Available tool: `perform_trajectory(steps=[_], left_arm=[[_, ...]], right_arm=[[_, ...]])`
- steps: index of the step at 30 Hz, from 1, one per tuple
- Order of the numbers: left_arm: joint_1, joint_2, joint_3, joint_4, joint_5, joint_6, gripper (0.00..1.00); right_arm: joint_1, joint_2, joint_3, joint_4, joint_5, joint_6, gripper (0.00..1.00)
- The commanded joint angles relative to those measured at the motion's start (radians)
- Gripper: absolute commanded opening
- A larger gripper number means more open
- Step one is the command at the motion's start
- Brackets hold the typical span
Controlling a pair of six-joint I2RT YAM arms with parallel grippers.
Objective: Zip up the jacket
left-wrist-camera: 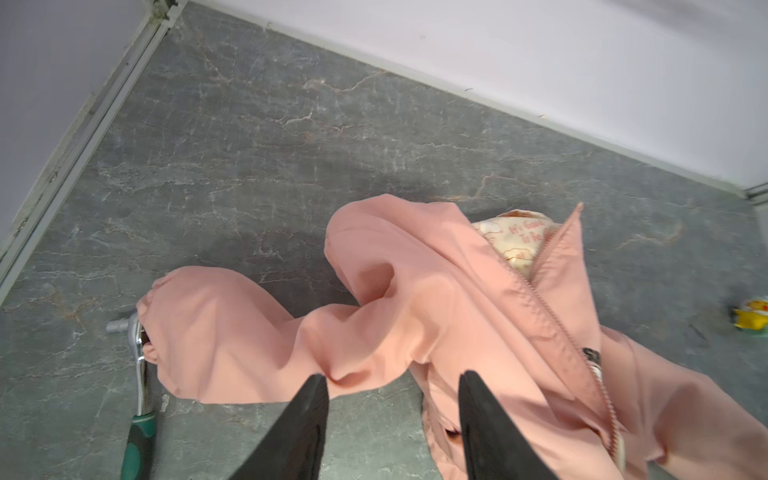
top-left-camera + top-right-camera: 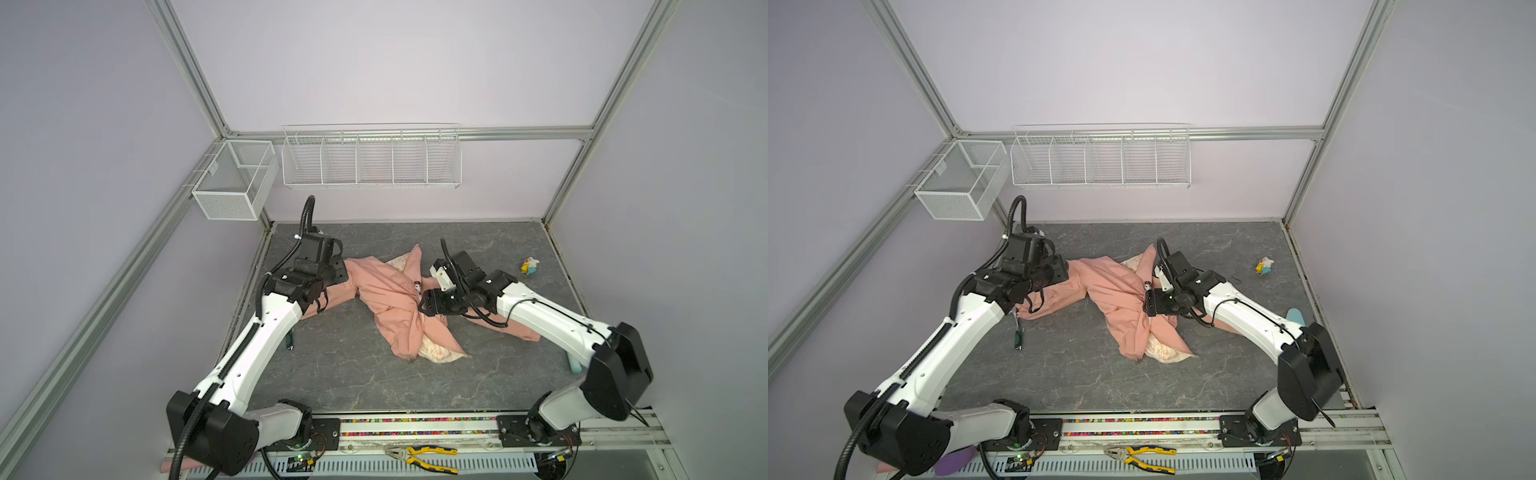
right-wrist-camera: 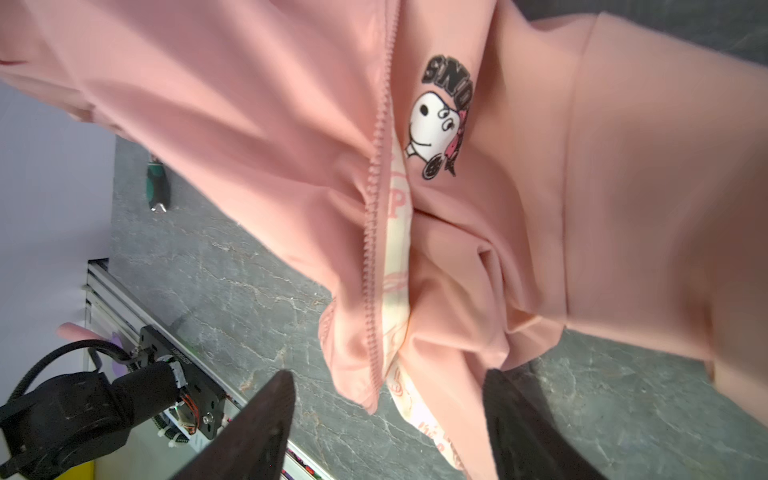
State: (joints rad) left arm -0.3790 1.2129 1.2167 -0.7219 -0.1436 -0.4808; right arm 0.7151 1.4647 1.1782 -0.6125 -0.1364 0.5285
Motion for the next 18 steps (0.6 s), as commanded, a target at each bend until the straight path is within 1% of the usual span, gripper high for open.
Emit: perform_trajectory(steps=[1, 5, 9, 13, 18], left_arm=[[-0.015, -0.052, -0.053, -0.040, 0.101, -0.069, 0.55], [-0.050, -0.094, -0.177, 0.059, 0.190, -0.165, 0.60], [-0.062, -0.056, -0.267, 0.166, 0.243, -0.215, 0.61], [-0.062, -0.005, -0.301, 0.254, 0.261, -0.238, 0.61], [-0.061, 0.072, -0.293, 0.315, 0.222, -0.218, 0.61]], right_arm=[[0.069, -0.071, -0.064, -0.006, 0.086, 0.046, 0.80], [0.178, -0.090, -0.131, 0.054, 0.112, 0.122, 0.81], [0.259, -0.043, -0.182, 0.141, 0.151, 0.186, 0.82], [0.294, 0.052, -0.190, 0.198, 0.176, 0.219, 0.81], [0.302, 0.143, -0.192, 0.258, 0.171, 0.246, 0.77]])
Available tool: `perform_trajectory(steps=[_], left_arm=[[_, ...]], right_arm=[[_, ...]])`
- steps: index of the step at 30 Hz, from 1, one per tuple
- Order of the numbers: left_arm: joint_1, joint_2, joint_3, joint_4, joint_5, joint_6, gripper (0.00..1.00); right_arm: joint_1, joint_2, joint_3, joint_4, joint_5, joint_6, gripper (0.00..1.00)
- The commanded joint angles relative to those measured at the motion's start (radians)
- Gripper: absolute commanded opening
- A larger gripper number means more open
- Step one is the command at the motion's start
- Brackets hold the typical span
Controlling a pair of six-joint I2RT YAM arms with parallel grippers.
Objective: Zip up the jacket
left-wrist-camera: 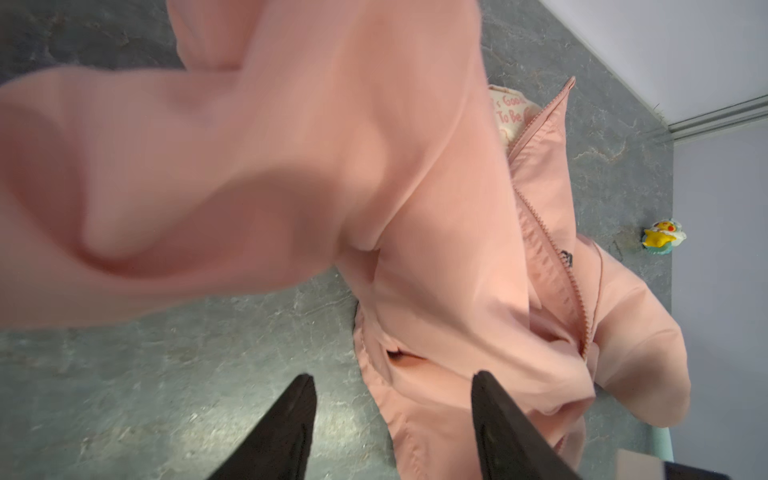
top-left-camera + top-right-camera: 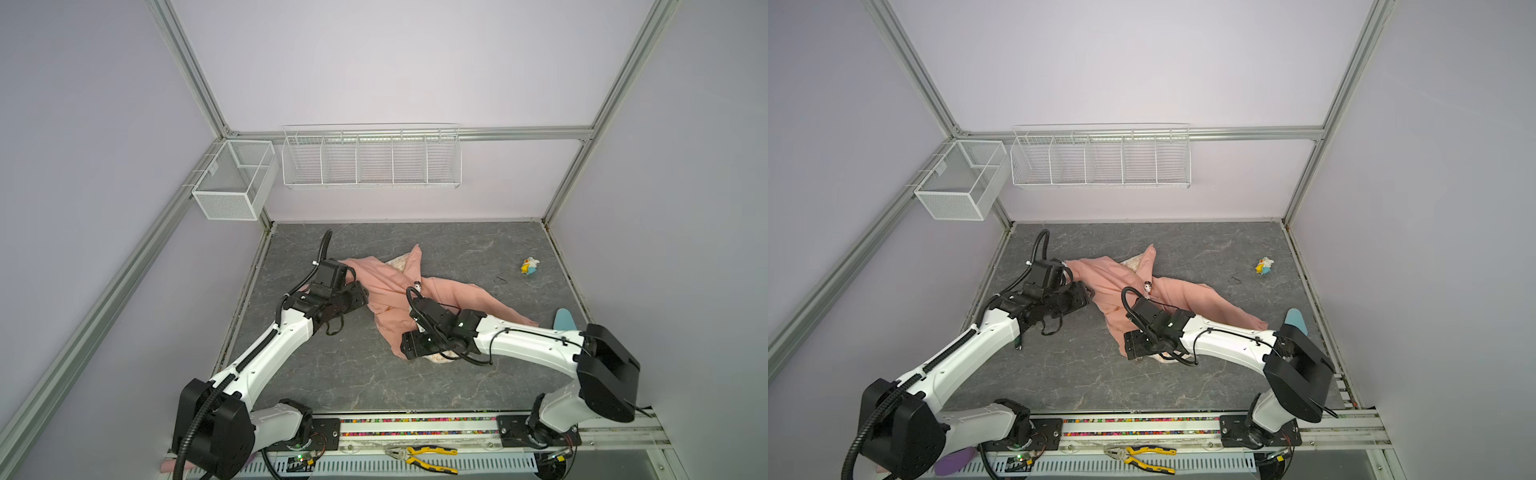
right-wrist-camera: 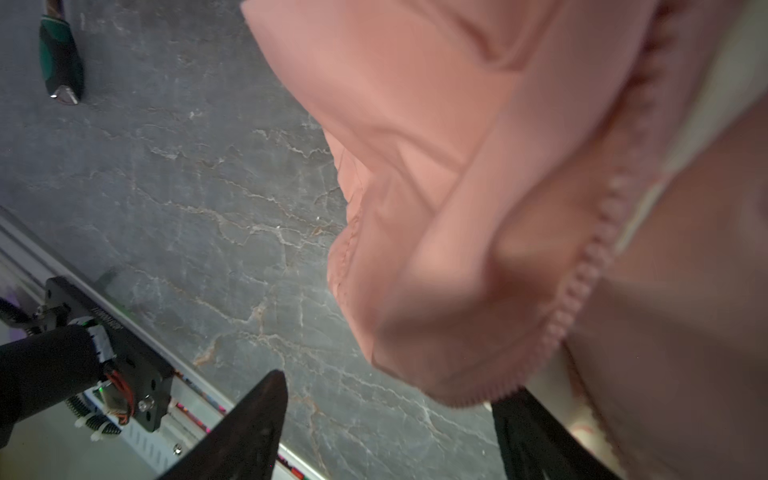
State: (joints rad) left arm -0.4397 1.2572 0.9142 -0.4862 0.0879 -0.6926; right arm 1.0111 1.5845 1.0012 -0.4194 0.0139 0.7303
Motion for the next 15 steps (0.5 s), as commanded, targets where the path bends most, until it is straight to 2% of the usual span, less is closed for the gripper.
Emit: perform_trajectory(steps=[1, 3, 5, 8, 11, 13, 15], left_arm=[[-0.001, 0.045, 0.013, 0.092, -0.016, -0.001, 0.60], [0.004, 0.087, 0.028, 0.104, -0.025, 0.012, 0.53], [0.014, 0.128, 0.053, 0.095, -0.012, 0.021, 0.40], [0.019, 0.168, 0.085, 0.087, -0.007, 0.036, 0.22], [0.027, 0.174, 0.103, 0.084, -0.004, 0.043, 0.13], [0.033, 0.175, 0.118, 0.072, -0.008, 0.053, 0.08], [0.043, 0.171, 0.136, 0.052, -0.013, 0.065, 0.04]], right_arm=[[0.007, 0.034, -0.015, 0.078, 0.016, 0.047, 0.75], [0.005, 0.057, -0.011, 0.097, 0.010, 0.052, 0.68], [0.006, 0.069, -0.001, 0.097, 0.005, 0.054, 0.59], [0.006, 0.063, 0.008, 0.096, -0.007, 0.051, 0.37], [0.007, 0.033, 0.012, 0.081, -0.017, 0.047, 0.13], [0.007, 0.005, 0.011, 0.087, -0.055, 0.038, 0.07], [0.009, -0.022, 0.012, 0.103, -0.122, 0.024, 0.07]])
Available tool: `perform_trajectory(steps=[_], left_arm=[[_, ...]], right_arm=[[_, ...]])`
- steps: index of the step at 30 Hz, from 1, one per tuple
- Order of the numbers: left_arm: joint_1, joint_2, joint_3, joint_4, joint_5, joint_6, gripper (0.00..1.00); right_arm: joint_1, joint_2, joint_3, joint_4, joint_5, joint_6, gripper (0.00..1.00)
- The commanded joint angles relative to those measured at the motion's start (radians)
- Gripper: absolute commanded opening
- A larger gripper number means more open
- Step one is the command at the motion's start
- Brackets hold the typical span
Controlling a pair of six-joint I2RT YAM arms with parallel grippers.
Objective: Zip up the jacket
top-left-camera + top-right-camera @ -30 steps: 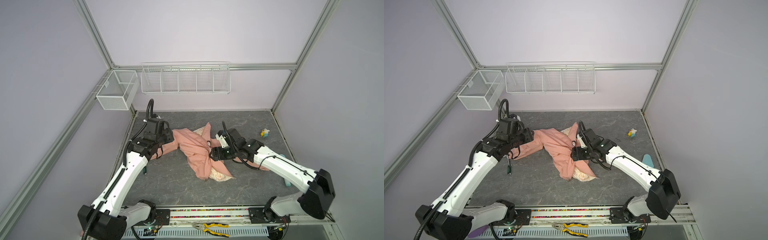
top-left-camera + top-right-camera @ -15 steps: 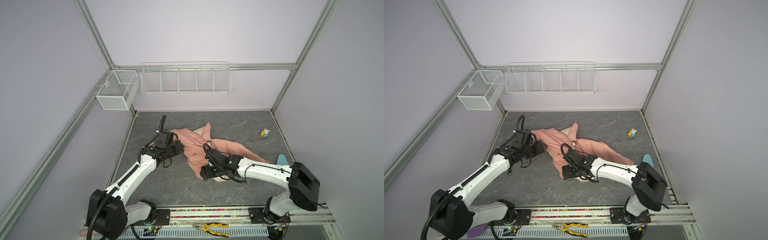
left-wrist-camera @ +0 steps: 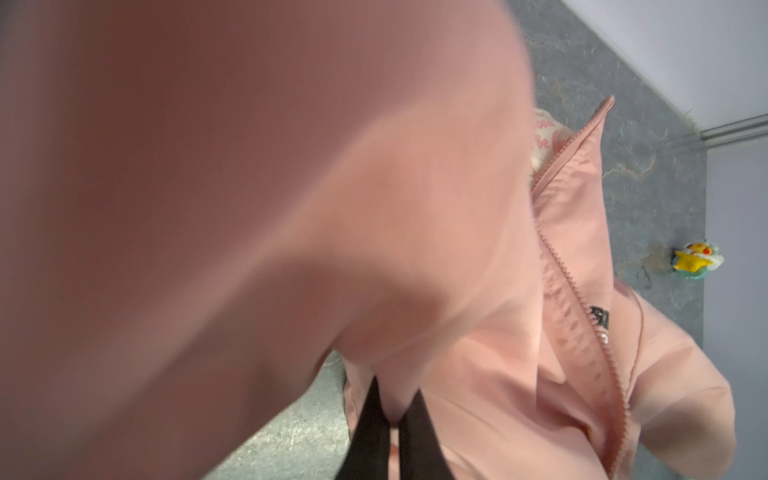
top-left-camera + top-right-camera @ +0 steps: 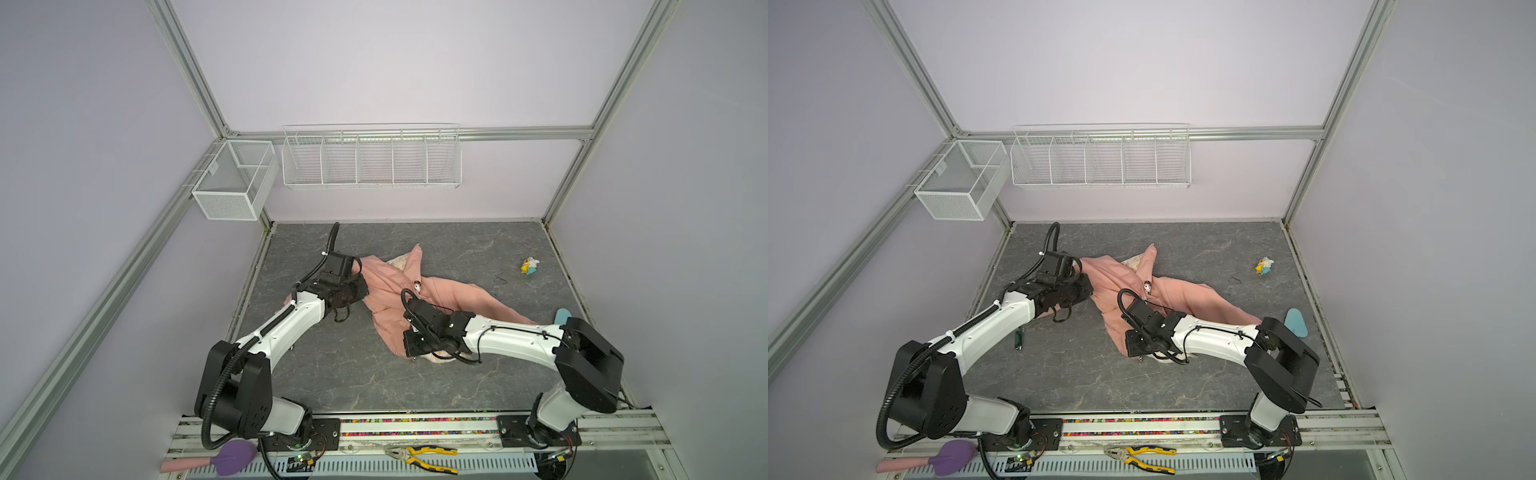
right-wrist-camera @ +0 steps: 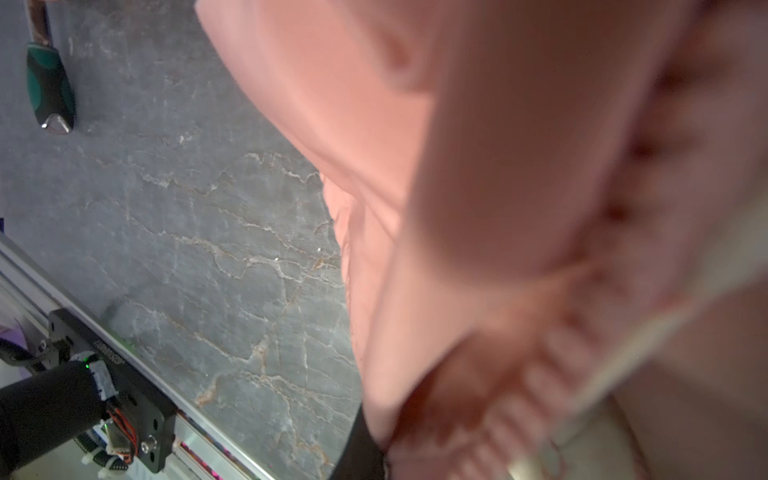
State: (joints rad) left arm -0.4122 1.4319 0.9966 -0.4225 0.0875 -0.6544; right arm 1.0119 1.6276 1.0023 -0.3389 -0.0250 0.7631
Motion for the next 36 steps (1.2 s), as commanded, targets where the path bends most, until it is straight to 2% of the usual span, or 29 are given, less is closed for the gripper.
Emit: perform_trajectory(steps=[1, 9, 11, 20, 25, 29, 32, 36], left_arm=[[0.021, -0.004, 0.062, -0.021, -0.015, 0.031, 0.03], [0.043, 0.000, 0.156, -0.113, -0.070, 0.097, 0.00], [0.043, 0.011, 0.176, -0.136, -0.078, 0.100, 0.00], [0.042, 0.036, 0.165, -0.171, -0.081, 0.120, 0.00], [0.043, 0.036, 0.152, -0.242, -0.149, 0.113, 0.00], [0.046, 0.027, 0.131, -0.287, -0.190, 0.121, 0.00], [0.048, -0.009, 0.135, -0.330, -0.216, 0.130, 0.18], [0.049, -0.089, 0.165, -0.402, -0.257, 0.138, 0.39]], right_arm=[[0.010, -0.073, 0.014, 0.031, -0.119, -0.018, 0.07], [0.051, -0.068, 0.053, 0.077, -0.431, -0.075, 0.07], [0.059, -0.051, 0.046, 0.100, -0.463, -0.068, 0.07], [0.027, 0.046, -0.065, 0.213, -0.440, 0.011, 0.07], [-0.013, 0.103, -0.177, 0.345, -0.458, 0.103, 0.07], [-0.011, 0.129, -0.198, 0.373, -0.470, 0.116, 0.09], [-0.013, 0.088, -0.193, 0.323, -0.446, 0.090, 0.12], [-0.017, -0.004, -0.161, 0.167, -0.382, 0.029, 0.28]])
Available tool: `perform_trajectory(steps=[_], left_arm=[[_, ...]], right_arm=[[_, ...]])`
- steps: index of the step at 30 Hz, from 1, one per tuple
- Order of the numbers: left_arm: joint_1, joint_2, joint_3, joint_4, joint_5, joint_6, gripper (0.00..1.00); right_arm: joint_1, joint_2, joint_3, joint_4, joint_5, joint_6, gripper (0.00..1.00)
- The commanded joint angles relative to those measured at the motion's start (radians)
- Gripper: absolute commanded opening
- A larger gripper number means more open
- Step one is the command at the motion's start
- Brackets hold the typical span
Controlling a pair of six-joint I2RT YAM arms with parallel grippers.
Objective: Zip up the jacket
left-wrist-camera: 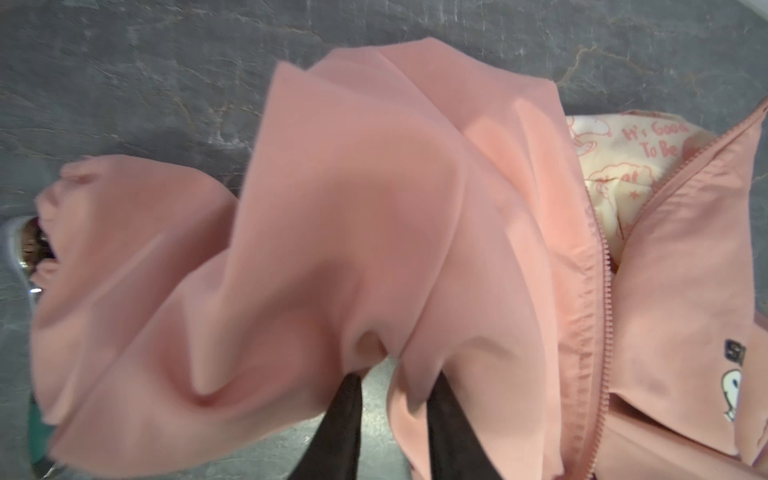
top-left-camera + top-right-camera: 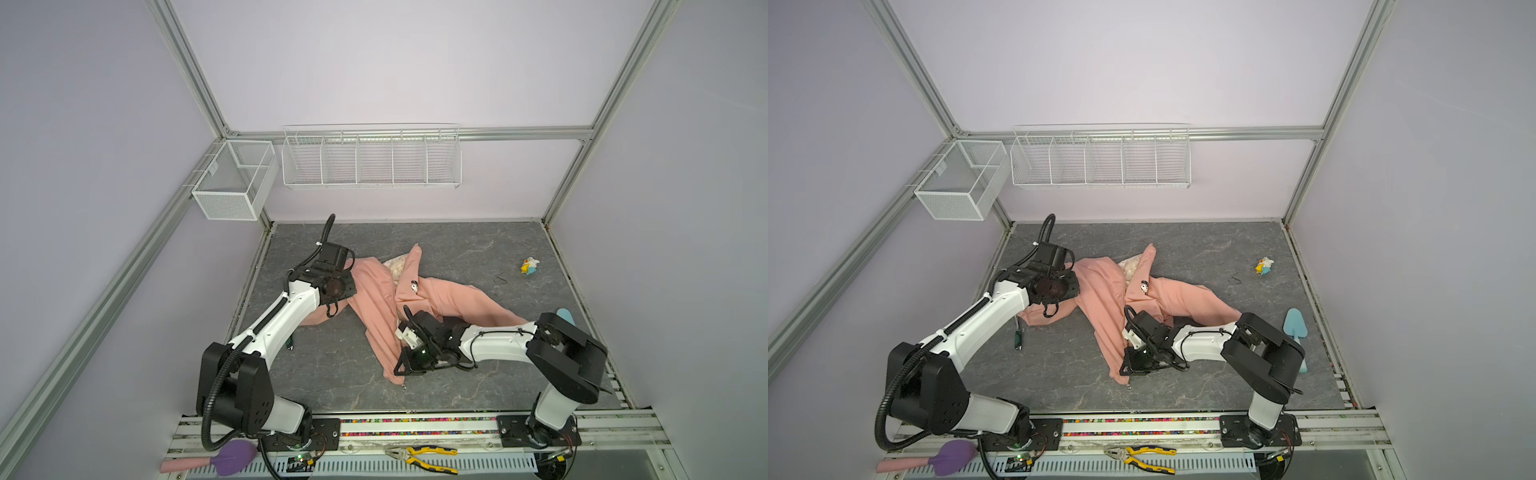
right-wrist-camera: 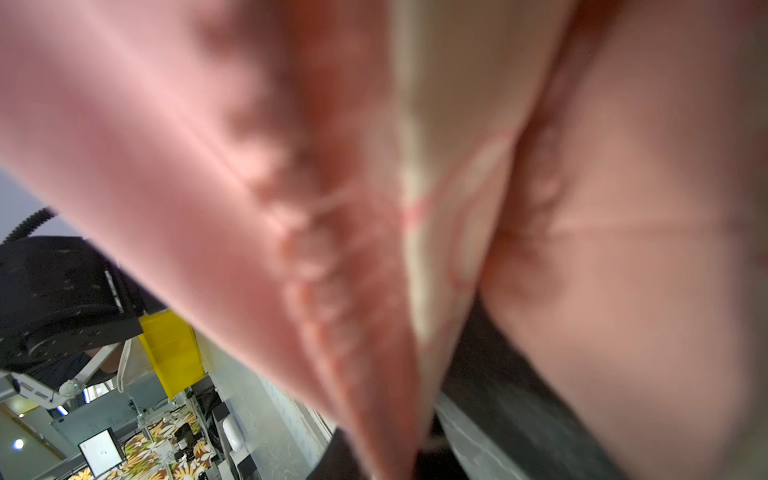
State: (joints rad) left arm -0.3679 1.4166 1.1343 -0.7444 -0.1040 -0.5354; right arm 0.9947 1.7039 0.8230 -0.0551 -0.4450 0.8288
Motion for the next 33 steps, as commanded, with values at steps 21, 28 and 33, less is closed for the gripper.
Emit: perform_trajectory(steps=[21, 28, 33], left_arm=[[-0.142, -0.029, 0.209, 0.077, 0.149, -0.016, 0.54], [-0.175, 0.269, 0.348, 0.184, 0.265, -0.002, 0.55], [-0.184, 0.429, 0.423, 0.275, 0.308, 0.067, 0.57]], right_arm=[[-0.190, -0.264, 0.389, -0.721, 0.559, -0.295, 0.86], [-0.209, -0.162, 0.344, -0.636, 0.519, -0.279, 0.82], [-0.221, -0.146, 0.248, -0.548, 0.451, -0.250, 0.76]])
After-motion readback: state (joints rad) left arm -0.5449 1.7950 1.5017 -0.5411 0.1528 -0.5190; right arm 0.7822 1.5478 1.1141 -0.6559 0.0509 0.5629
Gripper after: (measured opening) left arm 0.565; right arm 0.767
